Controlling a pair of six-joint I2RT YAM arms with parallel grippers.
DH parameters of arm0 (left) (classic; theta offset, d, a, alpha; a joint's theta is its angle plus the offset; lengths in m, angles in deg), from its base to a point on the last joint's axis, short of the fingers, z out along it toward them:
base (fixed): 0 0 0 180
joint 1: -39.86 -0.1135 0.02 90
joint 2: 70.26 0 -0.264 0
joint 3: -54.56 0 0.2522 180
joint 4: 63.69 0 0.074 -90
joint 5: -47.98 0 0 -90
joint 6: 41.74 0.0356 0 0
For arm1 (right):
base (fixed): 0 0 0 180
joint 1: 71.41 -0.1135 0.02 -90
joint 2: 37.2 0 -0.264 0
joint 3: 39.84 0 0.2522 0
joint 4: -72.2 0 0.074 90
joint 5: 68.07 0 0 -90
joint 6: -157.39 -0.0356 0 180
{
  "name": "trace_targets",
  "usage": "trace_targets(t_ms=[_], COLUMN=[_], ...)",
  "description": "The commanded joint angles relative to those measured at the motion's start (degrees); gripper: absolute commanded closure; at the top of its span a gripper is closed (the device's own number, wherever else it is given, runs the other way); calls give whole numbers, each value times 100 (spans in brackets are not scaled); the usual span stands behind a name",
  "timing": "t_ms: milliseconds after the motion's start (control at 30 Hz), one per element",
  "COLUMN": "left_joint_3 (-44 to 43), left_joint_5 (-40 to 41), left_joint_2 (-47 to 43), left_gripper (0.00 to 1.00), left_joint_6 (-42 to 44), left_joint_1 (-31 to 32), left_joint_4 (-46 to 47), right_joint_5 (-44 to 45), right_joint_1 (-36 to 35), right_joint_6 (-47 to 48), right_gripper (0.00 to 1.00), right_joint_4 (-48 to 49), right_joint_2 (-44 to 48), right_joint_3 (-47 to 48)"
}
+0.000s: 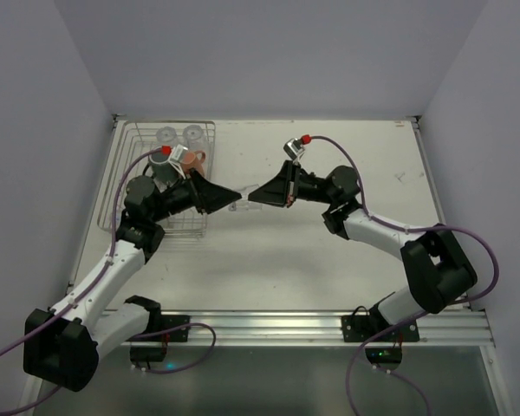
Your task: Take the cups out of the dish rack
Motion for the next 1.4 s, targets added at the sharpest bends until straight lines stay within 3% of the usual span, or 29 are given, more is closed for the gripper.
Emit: trace_targets(t_ms=[0,133,267,367,400,433,500,533,633,767,1000,1367], left_joint_3=[10,-148,-648,-1272,-1447,-1614,-2185,-2396,-3012,-3137,-2724,-2451], left_joint_5=[-188,-13,663,1961,2853,3349,4585,4993,6050,6904,6237,6606], left_joint_2=[-26,-175,-368,-430,-430,-404,-167,-27,527,844,915,950], left_gripper=[100,0,0,0,0,0,0,0,0,0,0,0], left_joint_6=[-90,286,1025,1684,1860,2123,2344,2545,2740,2811,3215,3039], left_joint_1=[54,54,46,54,46,54,46,45,45,28,-691,-1009], left_joint_4=[308,-69,-1498,-3124,-3477,-4176,-4874,-5504,-6438,-6846,-6583,-6609], right_joint_5=[-24,46,300,887,1169,1537,2705,3179,5070,5679,6514,7060], right_joint_1=[-31,-5,100,293,407,469,636,671,812,1356,1805,1832], right_joint_6=[35,386,1167,2230,2563,3210,3750,4258,4903,5212,5607,5818], right_gripper=[100,100,100,100,100,100,100,100,100,100,100,100], right_joint_4=[298,80,-1290,-3133,-3765,-4980,-5981,-7065,-8537,-9009,-9369,-9651], right_joint_2=[16,157,447,815,999,1079,1176,1151,853,483,-483,-1258], right_joint_3=[195,90,46,168,247,483,704,1018,1548,1540,1812,2164])
